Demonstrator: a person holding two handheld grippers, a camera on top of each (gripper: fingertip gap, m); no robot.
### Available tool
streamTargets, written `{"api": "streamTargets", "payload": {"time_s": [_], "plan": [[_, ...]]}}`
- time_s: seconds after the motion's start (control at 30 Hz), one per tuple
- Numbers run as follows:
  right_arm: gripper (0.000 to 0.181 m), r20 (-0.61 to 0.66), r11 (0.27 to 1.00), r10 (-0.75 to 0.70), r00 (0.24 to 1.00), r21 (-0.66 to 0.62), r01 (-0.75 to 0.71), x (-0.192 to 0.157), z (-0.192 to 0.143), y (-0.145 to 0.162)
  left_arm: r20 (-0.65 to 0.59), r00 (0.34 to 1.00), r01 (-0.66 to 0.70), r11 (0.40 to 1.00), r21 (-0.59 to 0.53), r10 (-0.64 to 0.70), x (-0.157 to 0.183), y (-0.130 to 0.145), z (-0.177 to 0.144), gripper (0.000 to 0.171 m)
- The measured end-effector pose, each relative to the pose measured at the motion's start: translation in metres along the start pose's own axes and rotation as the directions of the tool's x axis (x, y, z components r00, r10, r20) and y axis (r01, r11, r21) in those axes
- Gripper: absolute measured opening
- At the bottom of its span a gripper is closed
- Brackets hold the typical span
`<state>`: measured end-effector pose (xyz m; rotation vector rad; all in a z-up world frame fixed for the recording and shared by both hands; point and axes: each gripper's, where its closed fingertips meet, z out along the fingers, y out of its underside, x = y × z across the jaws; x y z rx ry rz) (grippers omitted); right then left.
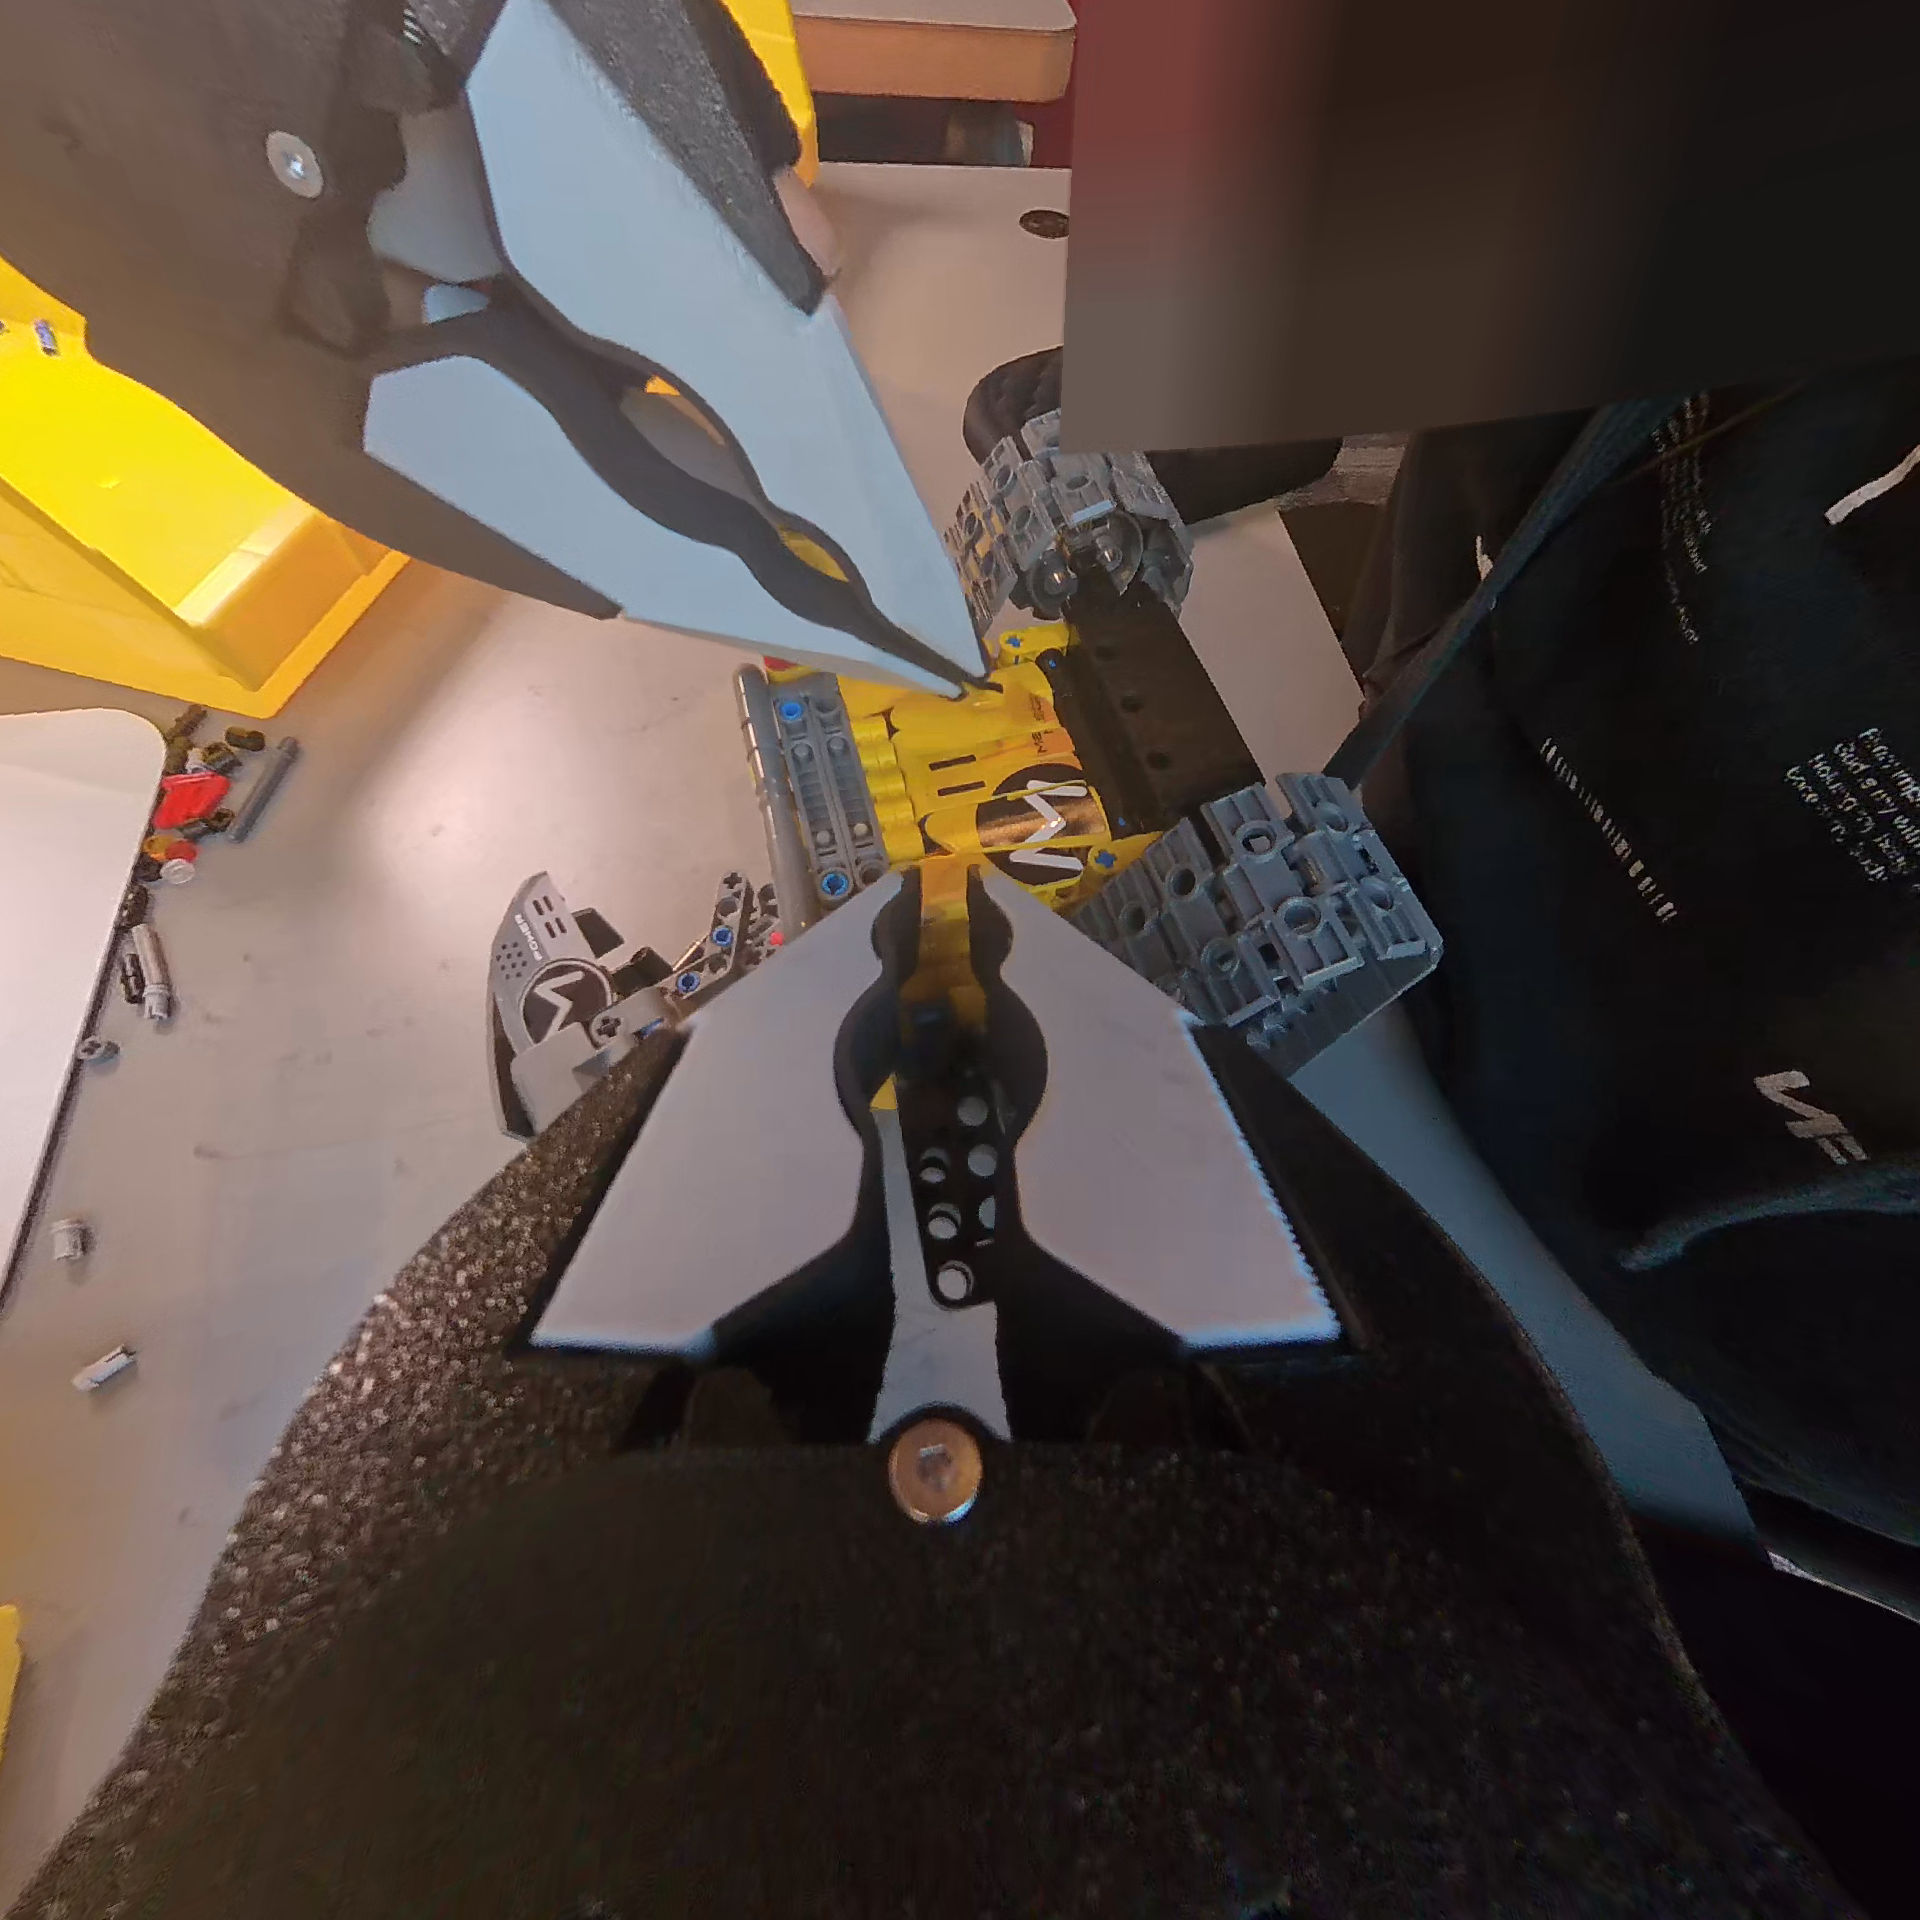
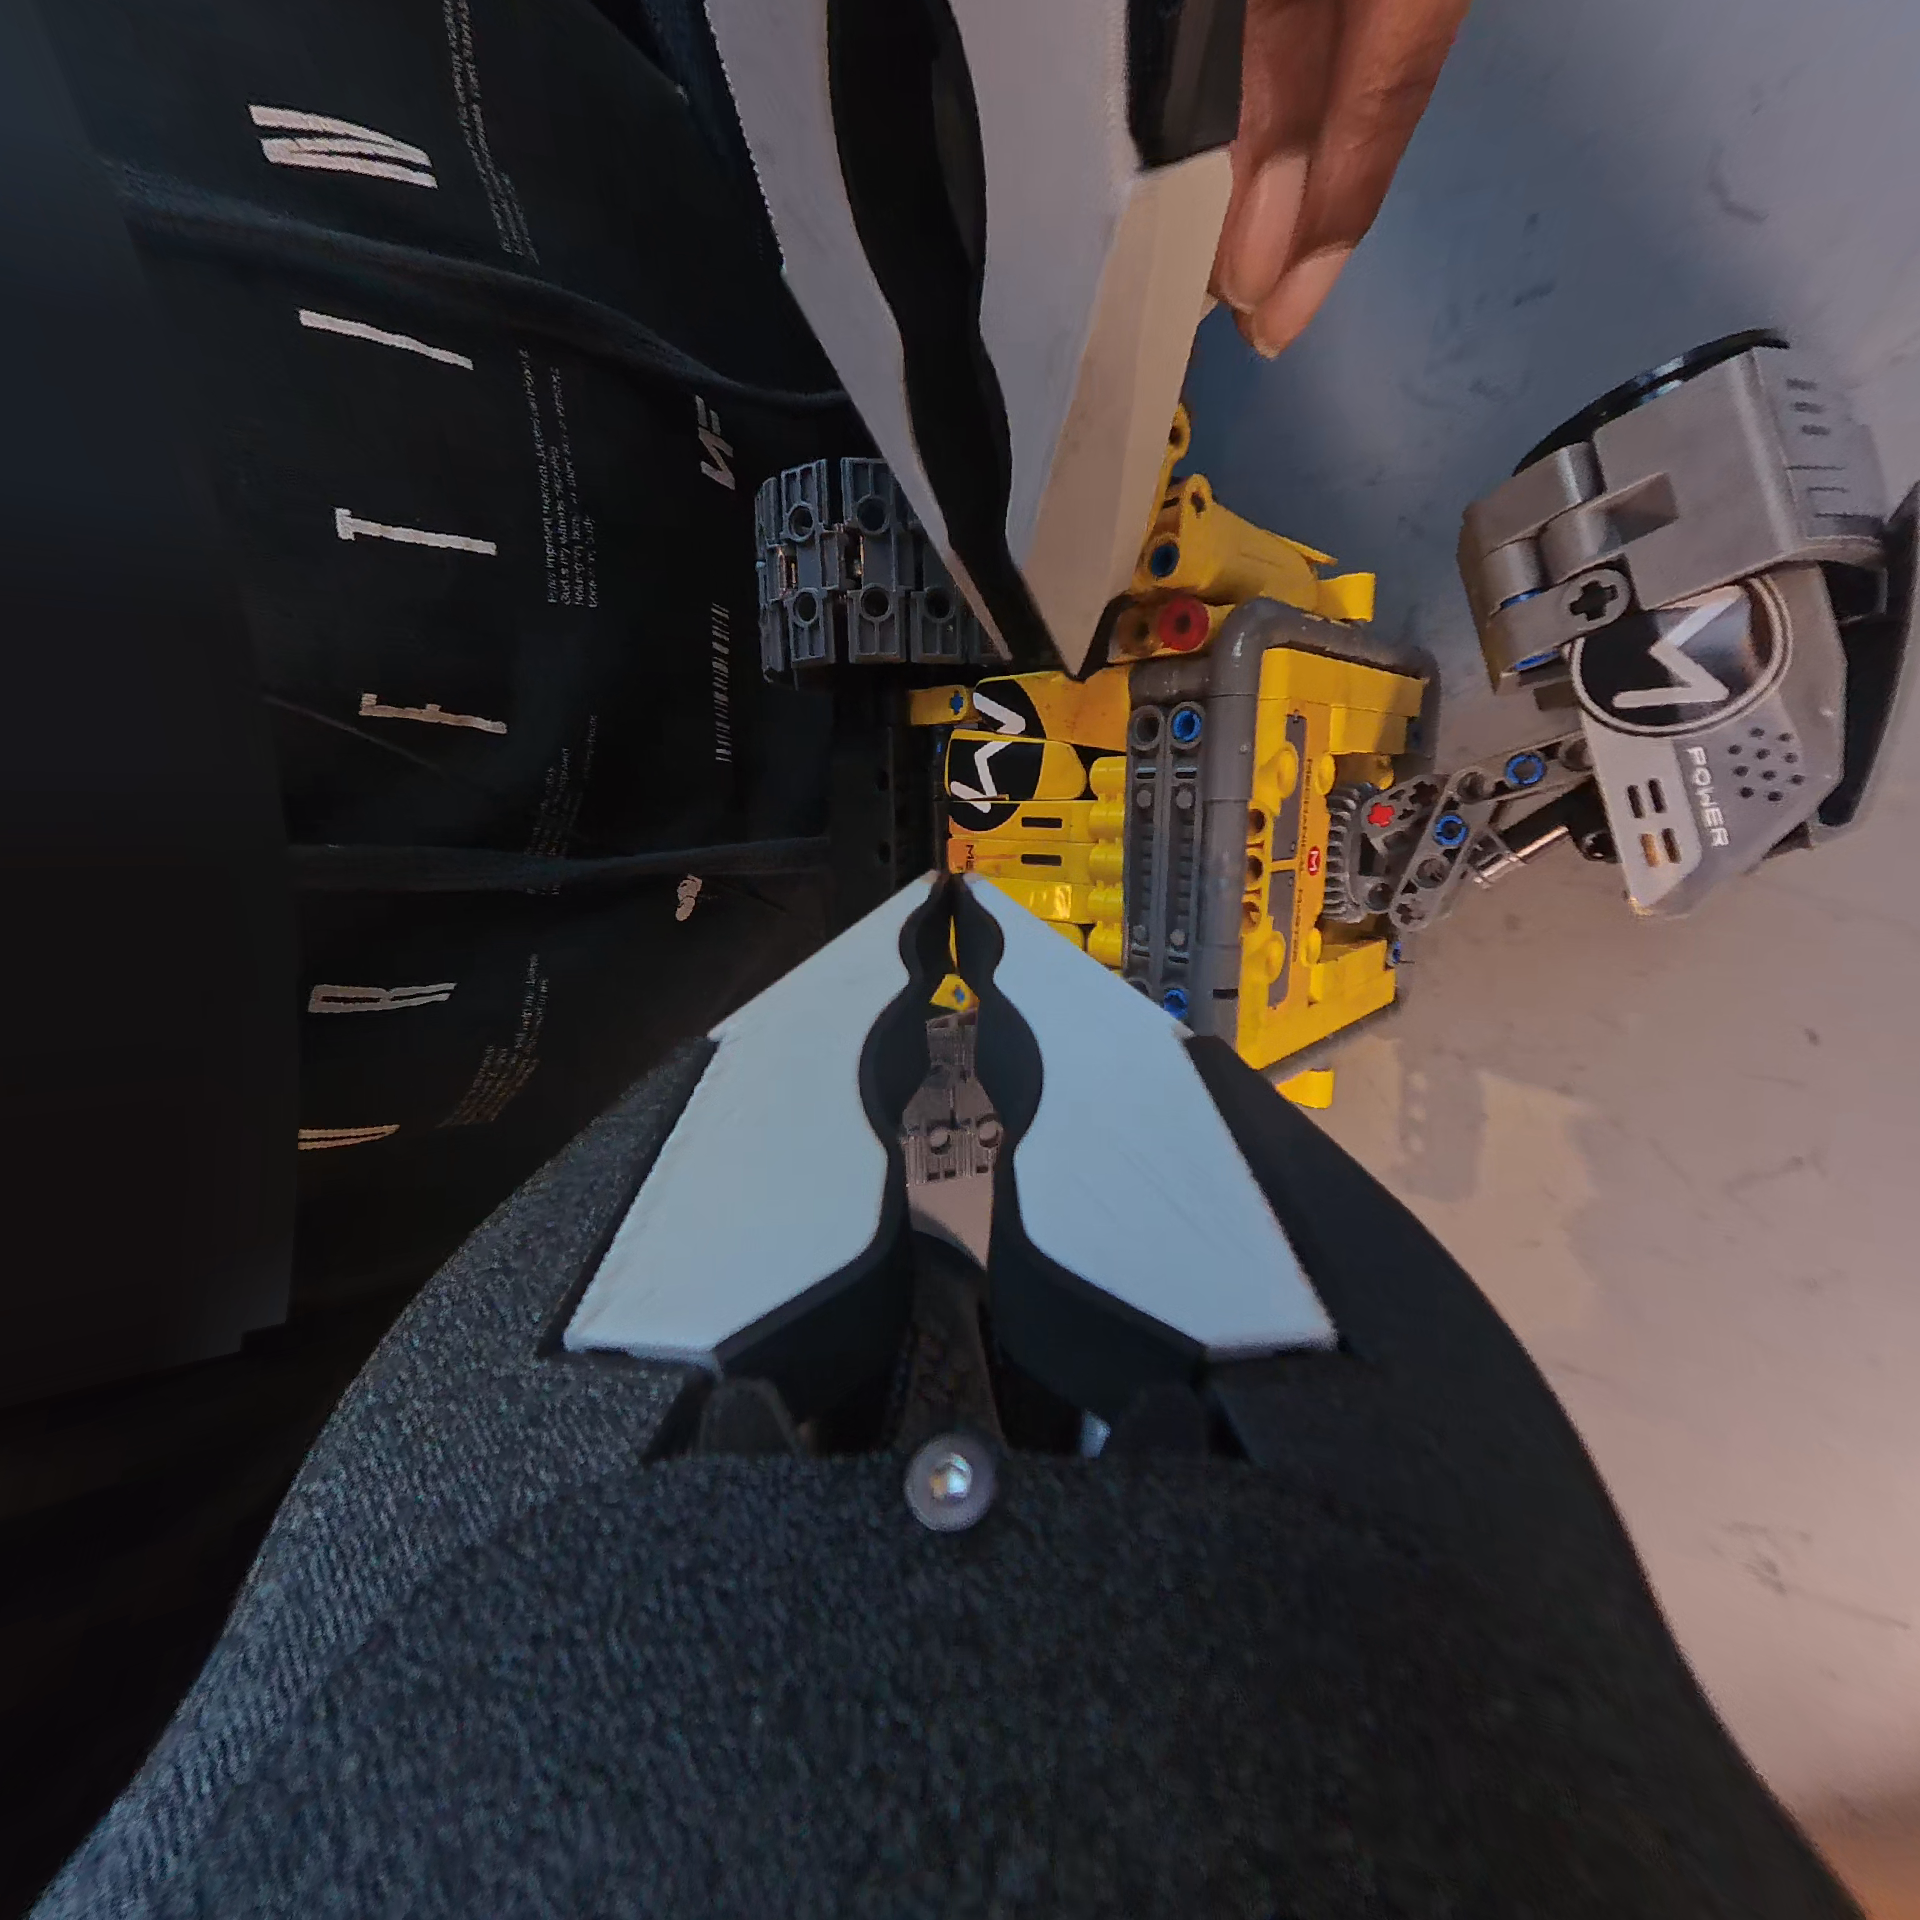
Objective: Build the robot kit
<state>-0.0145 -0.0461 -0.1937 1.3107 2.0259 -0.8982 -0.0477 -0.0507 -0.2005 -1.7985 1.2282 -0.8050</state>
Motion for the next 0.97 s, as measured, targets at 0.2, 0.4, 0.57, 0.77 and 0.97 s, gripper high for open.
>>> {"api": "streamTargets", "payload": {"time_s": [0.2, 0.4, 0.57, 0.77, 0.97], "plan": [[0.000, 0.029, 0.999, -0.027, 0.999, 0.048, 0.026, -0.015, -0.008, -0.004, 0.053, 0.999, 0.001, 0.998, 0.062, -0.004, 0.000, -0.025, -0.015, 0.008], [0.000, 0.027, 0.999, -0.045, 0.999, 0.023, 0.045, -0.014, 0.000, 0.004, 0.095, 0.995, -0.007, 1.000, -0.025, 0.010, 0.013, -0.035, 0.000, 0.006], [0.000, 0.021, 0.997, -0.058, 0.998, 0.042, 0.057, -0.009, -0.002, 0.004, 0.117, 0.992, 0.065, 0.993, -0.094, -0.054, 0.016, -0.034, 0.015, 0.000], [0.000, 0.036, 0.996, -0.068, 0.997, 0.066, 0.066, -0.006, -0.005, 0.000, 0.146, 0.980, 0.158, 0.972, -0.171, -0.133, 0.016, -0.029, 0.025, 0.000], [0.000, 0.046, 0.996, -0.075, 0.996, 0.058, 0.073, -0.006, -0.003, -0.002, 0.176, 0.975, 0.170, 0.965, -0.200, -0.135, 0.017, -0.030, 0.024, 0.000]]}}
